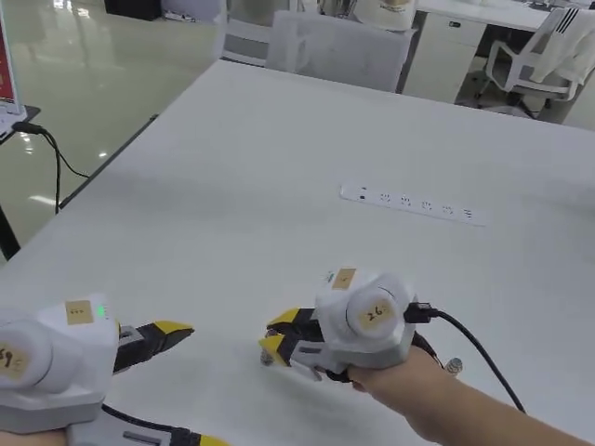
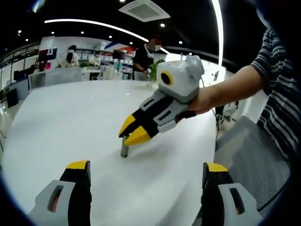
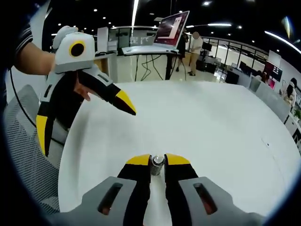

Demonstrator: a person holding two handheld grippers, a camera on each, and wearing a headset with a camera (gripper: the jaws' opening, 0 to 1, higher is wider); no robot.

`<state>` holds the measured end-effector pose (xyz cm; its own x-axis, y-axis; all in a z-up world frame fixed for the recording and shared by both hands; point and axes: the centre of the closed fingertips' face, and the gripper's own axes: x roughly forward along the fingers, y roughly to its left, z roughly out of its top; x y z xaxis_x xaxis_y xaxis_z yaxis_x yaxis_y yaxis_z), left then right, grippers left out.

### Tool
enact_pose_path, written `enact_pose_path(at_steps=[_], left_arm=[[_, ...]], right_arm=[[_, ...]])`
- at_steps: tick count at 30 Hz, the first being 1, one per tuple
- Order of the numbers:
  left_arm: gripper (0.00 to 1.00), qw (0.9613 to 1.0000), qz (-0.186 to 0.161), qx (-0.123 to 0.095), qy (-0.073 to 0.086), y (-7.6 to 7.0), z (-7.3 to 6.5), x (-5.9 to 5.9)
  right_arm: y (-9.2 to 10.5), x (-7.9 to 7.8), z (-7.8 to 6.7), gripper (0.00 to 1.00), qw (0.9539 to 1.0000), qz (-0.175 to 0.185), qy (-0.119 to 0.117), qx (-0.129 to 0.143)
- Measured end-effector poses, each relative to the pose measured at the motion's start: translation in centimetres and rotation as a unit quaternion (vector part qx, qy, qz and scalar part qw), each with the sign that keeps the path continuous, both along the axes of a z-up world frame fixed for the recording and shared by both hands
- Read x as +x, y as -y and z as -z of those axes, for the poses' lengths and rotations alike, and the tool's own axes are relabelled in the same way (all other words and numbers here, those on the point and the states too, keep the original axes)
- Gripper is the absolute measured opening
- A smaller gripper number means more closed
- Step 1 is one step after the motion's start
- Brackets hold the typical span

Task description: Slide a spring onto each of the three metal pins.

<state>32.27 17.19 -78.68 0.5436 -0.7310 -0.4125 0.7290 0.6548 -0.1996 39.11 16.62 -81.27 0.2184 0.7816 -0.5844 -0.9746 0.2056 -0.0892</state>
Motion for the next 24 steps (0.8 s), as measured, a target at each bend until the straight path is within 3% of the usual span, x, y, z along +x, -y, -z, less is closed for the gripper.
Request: enact_pose_path(at_steps=[6, 9, 13, 20, 24], left_arm=[[0.96, 1.0, 0.0, 0.0, 0.002, 0.0, -0.2, 0.1], [0.95, 1.0, -0.001, -0.002, 0.004, 0.2, -0.6, 0.3], [0.95, 0.9999, -0.004, -0.005, 0.01, 0.5, -1.3, 0.8], [0.95, 0.9998, -0.003, -0.004, 0.02, 1.3, -2.4, 1.5], [0.95, 0.9997, -0.005, -0.002, 0.025, 1.8, -2.6, 1.9]], right_arm=[[0.1, 0.0, -0.2, 0.1, 0.9999, 0.007, -0.01, 0.002], [0.0, 0.1, -1.0, 0.17, 0.9998, 0.013, -0.005, 0.012], [0.2, 0.3, -2.6, 0.16, 0.9995, 0.019, 0.0, 0.027], [2.8, 0.7, -4.6, 0.22, 0.9977, 0.046, 0.004, 0.05], [4.8, 0.7, -4.8, 0.23, 0.9964, 0.065, 0.001, 0.054]])
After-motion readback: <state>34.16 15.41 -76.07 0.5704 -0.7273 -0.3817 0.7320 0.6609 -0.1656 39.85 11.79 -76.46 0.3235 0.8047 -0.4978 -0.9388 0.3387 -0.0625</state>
